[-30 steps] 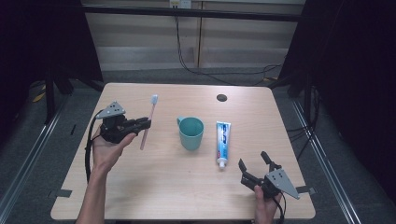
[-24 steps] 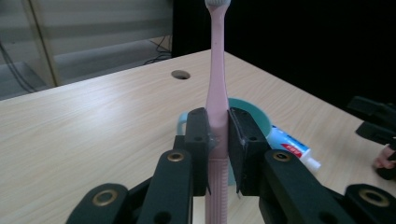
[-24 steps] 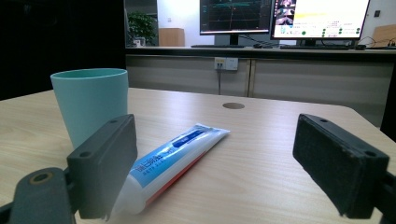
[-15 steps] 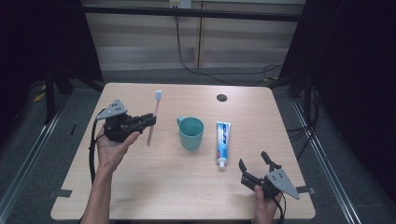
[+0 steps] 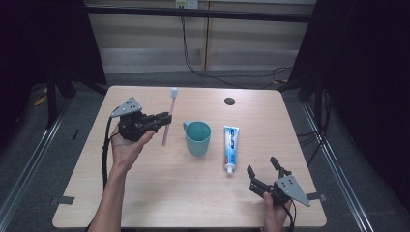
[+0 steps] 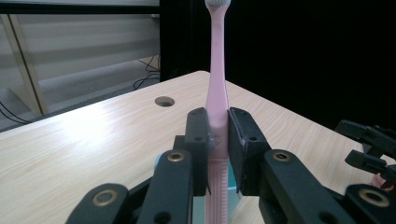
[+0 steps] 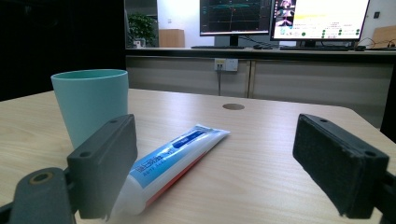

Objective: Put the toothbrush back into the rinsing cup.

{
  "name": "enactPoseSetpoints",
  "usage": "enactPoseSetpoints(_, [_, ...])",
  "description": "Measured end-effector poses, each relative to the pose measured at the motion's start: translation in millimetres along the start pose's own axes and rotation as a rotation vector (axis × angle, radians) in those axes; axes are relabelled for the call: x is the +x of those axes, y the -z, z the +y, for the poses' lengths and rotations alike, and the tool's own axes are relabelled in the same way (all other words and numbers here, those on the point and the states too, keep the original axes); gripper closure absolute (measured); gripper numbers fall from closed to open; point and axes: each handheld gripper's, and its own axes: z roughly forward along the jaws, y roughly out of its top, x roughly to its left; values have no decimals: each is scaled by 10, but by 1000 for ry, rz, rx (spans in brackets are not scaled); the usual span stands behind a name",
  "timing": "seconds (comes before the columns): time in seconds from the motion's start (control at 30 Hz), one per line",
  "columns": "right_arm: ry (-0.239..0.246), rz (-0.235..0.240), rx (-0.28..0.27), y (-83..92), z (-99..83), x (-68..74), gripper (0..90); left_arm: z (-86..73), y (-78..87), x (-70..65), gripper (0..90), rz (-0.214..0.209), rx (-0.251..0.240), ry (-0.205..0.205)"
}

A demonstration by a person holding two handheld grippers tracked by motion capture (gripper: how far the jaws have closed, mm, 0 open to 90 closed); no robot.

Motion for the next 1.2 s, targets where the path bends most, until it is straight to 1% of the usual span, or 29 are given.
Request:
enactPoseSetpoints(0.03, [0,0,0,0,0,0,131,0,0,0,789,0,0,0])
enactPoseSetpoints(0.07, [3,2,1,-1,0,-1,131,-21,-34,-9,788,-4,2,-4])
enactPoseSetpoints(0.23, [3,3,1,-1,0,-1,131,-16,-84,-21,788,-10,-9,6])
enactPoseSetpoints(0.37, [3,6,3,1,1,-2,132,9,-104,-48,788,-9,-24,-6])
enactPoseSetpoints(0.4, [5,7,4,-1,1,-3,132,5,-111,-45,788,-13,-28,1])
enactPoseSetpoints(0.5, [5,8,4,-1,1,0,132,4,-122,-44,789,-13,-31,7])
enactPoseSetpoints(0.57, [5,8,5,-1,1,-2,132,8,-132,-43,788,-16,-28,5])
enactPoseSetpoints(0.7, [3,7,4,-2,1,0,132,15,-169,-43,789,-17,-33,13])
enactPoseSetpoints(0.73, [3,7,4,-2,1,0,132,17,-188,-43,789,-20,-37,16])
enactPoseSetpoints(0.8, [2,7,4,1,1,-1,132,26,-223,-47,789,-21,-29,12])
enactPoseSetpoints(0.87, [1,7,3,1,1,-2,132,37,-285,-55,789,-24,-26,18])
enactPoseSetpoints(0.9, [1,7,3,1,1,-2,132,37,-285,-55,788,-24,-26,18])
enactPoseSetpoints(0.97, [0,6,3,1,1,-2,132,57,-326,-65,789,-25,-21,10])
enactPoseSetpoints(1.07, [-1,6,5,3,1,-2,132,121,-395,-97,788,-34,-28,0])
enactPoseSetpoints(1.2, [-1,5,4,3,1,-3,132,165,-447,-118,789,-37,-27,-9])
